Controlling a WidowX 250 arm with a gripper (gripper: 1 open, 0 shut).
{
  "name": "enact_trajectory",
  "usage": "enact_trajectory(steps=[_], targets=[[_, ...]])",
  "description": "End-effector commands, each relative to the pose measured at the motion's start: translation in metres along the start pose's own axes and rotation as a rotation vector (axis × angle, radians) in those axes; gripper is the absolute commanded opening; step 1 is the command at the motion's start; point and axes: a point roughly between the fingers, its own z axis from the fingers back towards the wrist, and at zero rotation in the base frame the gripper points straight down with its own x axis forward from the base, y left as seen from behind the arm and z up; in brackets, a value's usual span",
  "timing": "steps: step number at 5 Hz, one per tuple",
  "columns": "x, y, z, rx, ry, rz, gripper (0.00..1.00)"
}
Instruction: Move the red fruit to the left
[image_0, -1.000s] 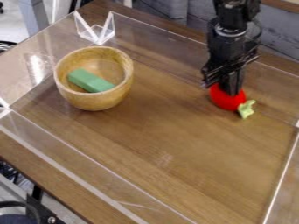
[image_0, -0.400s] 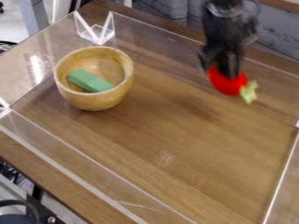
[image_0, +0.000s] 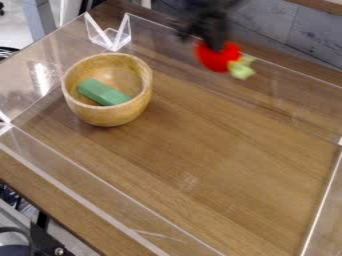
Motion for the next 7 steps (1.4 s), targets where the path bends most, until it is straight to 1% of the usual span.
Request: enact_trajectory(steps=[1, 2, 3, 4, 5, 6, 7], targets=[[0.024, 0.016, 0.031, -0.041, -0.014, -0.098, 0.00], [0.048, 0.039, 0.034, -0.028, -0.001, -0.178, 0.00], [0.049, 0.040, 0.031, -0.017, 0.048, -0.283, 0.00], [0.044, 0.035, 0.024, -0.010, 0.067, -0.303, 1.00], [0.041, 0.031, 0.016, -0.001, 0.079, -0.320, 1.00], [0.036, 0.023, 0.012, 0.015, 0.094, -0.351, 1.00], [0.025, 0.014, 0.006, 0.031, 0.102, -0.384, 1.00]])
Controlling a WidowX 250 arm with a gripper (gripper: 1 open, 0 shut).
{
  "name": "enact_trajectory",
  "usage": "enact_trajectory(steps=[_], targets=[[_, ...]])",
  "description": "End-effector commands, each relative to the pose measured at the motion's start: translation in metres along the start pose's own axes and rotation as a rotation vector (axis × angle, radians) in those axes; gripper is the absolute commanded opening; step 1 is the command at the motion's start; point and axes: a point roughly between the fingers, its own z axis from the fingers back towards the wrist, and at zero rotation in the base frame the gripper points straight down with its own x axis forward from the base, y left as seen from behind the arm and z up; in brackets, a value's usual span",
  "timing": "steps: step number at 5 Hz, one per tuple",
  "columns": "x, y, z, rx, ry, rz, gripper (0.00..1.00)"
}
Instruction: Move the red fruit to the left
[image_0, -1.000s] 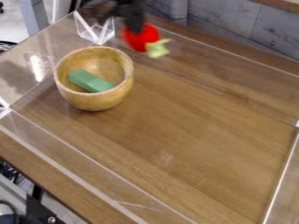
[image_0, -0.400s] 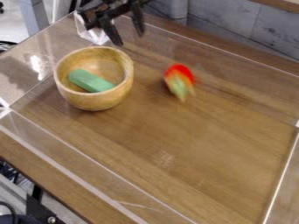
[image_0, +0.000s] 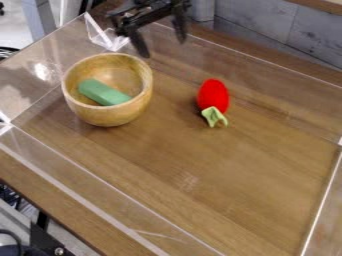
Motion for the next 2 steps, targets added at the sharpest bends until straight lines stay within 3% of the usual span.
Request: enact_trajectory(steps=[1, 2], targets=[[-0.002, -0.019, 0.008, -0.016, -0.056, 0.016, 1.00], [-0.007, -0.031, -0.005, -0.005, -0.067, 0.051, 1.00]])
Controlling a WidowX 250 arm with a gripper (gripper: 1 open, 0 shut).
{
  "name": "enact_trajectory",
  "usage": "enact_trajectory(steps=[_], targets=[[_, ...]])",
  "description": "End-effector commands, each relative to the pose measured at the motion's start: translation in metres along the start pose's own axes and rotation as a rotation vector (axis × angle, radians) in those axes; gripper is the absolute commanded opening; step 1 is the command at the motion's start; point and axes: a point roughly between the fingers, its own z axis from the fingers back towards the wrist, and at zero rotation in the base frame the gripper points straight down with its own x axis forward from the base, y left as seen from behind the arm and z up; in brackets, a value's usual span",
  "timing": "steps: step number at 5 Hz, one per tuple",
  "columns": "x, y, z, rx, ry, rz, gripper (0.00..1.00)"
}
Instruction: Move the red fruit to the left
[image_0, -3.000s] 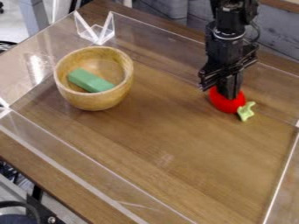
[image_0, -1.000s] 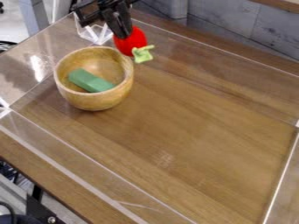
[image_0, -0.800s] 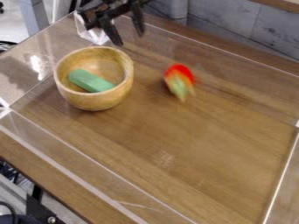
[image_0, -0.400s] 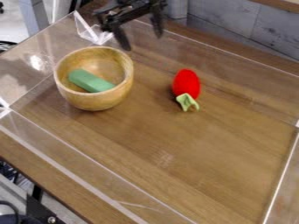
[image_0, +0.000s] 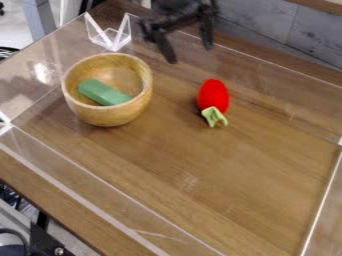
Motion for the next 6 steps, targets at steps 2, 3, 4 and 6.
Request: enact_trajectory(steps=[2, 3, 4, 6], targets=[[0.003, -0.001, -0.023, 0.023, -0.048, -0.019, 1.00], [0.005, 0.001, -0.038, 0.041, -0.055, 0.006, 1.00], [0.009, 0.002, -0.051, 0.054, -0.062, 0.032, 1.00], [0.018, 0.000, -0.031, 0.054, -0.069, 0.056, 0.00]])
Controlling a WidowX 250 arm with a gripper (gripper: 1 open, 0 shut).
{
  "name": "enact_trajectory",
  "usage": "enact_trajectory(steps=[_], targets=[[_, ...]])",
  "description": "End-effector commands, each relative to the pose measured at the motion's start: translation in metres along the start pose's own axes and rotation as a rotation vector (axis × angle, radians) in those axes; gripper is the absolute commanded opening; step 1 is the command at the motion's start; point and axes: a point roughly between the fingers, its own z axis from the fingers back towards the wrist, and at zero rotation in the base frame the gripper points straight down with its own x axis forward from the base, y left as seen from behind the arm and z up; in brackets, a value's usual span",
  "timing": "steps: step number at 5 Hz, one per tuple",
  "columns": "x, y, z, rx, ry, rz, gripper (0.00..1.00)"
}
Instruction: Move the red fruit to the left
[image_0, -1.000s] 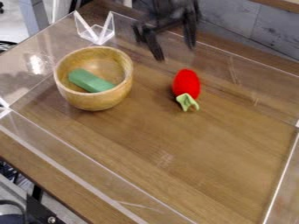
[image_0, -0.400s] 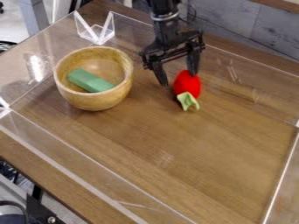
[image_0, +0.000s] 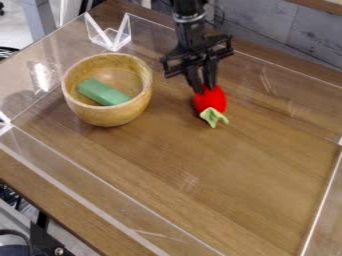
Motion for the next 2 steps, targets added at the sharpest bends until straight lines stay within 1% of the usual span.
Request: enact_trajectory(steps=[1, 2], targets=[[0.006, -0.006, 0.036, -0.058, -0.038, 0.003, 0.00], [0.007, 0.003, 0.055, -0.101, -0.033, 0.050, 0.00]])
